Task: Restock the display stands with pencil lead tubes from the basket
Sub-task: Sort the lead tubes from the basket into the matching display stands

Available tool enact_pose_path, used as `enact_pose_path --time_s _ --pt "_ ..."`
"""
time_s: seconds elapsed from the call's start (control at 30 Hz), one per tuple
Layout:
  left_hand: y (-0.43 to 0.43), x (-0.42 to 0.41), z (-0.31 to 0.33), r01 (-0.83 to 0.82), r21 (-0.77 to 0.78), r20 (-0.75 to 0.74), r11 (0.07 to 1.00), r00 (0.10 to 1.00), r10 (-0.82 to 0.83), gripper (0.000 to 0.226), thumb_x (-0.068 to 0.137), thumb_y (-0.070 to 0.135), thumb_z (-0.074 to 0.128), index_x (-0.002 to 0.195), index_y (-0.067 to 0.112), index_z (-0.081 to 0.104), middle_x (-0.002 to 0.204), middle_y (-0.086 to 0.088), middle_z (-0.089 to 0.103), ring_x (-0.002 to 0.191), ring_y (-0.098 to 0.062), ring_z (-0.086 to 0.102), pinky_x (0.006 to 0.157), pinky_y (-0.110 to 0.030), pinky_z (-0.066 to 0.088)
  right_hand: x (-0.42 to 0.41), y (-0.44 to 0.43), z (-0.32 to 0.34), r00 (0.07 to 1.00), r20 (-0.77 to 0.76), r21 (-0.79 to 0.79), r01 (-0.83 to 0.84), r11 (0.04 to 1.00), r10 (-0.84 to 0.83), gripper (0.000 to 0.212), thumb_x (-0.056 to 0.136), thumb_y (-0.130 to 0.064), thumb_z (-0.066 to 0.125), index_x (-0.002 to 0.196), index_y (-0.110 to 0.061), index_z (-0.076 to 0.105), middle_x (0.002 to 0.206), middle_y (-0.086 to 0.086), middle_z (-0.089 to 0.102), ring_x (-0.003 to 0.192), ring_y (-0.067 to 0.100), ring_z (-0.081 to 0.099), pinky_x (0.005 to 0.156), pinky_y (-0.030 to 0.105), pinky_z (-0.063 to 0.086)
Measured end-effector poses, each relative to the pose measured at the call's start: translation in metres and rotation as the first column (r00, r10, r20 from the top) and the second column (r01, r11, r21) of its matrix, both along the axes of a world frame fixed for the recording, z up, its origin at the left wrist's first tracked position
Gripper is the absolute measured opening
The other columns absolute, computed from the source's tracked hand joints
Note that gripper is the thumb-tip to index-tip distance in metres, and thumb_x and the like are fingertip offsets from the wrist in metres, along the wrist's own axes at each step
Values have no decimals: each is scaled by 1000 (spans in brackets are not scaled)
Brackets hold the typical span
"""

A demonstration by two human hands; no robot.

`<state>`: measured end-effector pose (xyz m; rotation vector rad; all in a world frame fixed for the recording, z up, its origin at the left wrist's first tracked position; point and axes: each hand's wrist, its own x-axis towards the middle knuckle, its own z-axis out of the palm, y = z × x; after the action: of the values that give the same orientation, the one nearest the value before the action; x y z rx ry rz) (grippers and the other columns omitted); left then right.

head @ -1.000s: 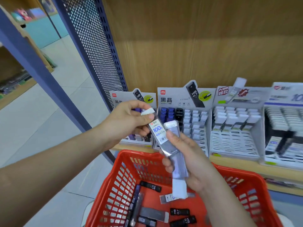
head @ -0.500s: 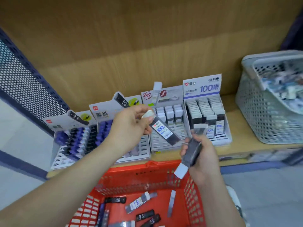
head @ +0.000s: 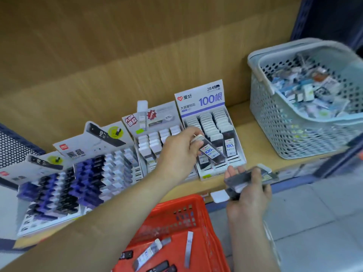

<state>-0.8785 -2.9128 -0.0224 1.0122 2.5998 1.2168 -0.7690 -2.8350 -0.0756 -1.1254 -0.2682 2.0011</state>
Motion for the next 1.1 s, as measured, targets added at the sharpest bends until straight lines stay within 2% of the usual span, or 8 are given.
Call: enact_pose_path --time_s 0.2,0.43,0.53,0.6,0.7,0.8,0.93,1.1 --pt "32 7 -4 66 -107 -103 992 992 -77 13 96 20 54 108 20 59 77 -6 69 77 -22 67 73 -40 53 2 -1 -4 1000 -21 -6 12 1000 -12 23 100 -23 57 119 -10 56 86 17 67 55 23 68 51 30 55" --pt "53 9 -6 140 -211 -206 967 961 -184 19 96 22 54 114 20 61 85 -6 69 79 -23 64 72 -36 51 1 3 -7 1000 -5 -8 9 1000 -9 36 100 -22 58 126 3 53 78 16 65 52 24 65 48 28 51" --pt "56 6 -1 152 -284 -249 947 942 -226 22 97 23 53 117 22 62 83 -5 68 77 -21 61 67 -29 45 2 5 -4 1000 -12 -15 9 1000 -9 29 99 -23 58 120 -3 55 77 17 64 51 23 64 47 28 51" --pt "58 4 1 151 -308 -256 939 938 -235 19 97 23 52 112 22 64 73 -1 63 70 -19 58 63 -27 39 3 6 -3 1000 -20 -23 11 1000 -11 22 99 -24 58 111 -6 55 72 17 63 51 24 63 46 27 50" --pt "62 0 4 152 -325 -214 934 950 -229 15 97 22 52 99 14 64 67 -2 62 68 -20 58 65 -32 47 5 5 -2 1000 -18 -16 5 1000 -5 15 98 -24 59 95 -11 54 63 15 63 49 24 62 45 27 50" --pt "67 2 3 178 -350 -182 920 950 -253 18 96 23 54 104 13 67 73 -7 67 75 -22 62 73 -37 50 6 6 -1 1000 -19 -14 -5 1000 4 16 98 -24 59 90 -12 54 59 12 63 47 21 61 44 26 49" --pt "72 1 -6 163 -307 -277 938 927 -252 22 94 22 58 112 16 69 95 -5 64 97 -23 56 88 -37 45 6 7 -2 997 -62 9 -55 998 55 14 98 -25 58 94 -12 56 60 12 61 47 20 58 44 25 47" --pt "77 -8 -11 151 -328 -302 933 919 -255 21 90 15 63 109 10 69 95 -7 60 90 -23 58 81 -36 48 5 5 -9 972 -163 -1 -173 985 171 27 98 -33 56 112 -9 57 65 10 59 49 17 54 44 22 46"
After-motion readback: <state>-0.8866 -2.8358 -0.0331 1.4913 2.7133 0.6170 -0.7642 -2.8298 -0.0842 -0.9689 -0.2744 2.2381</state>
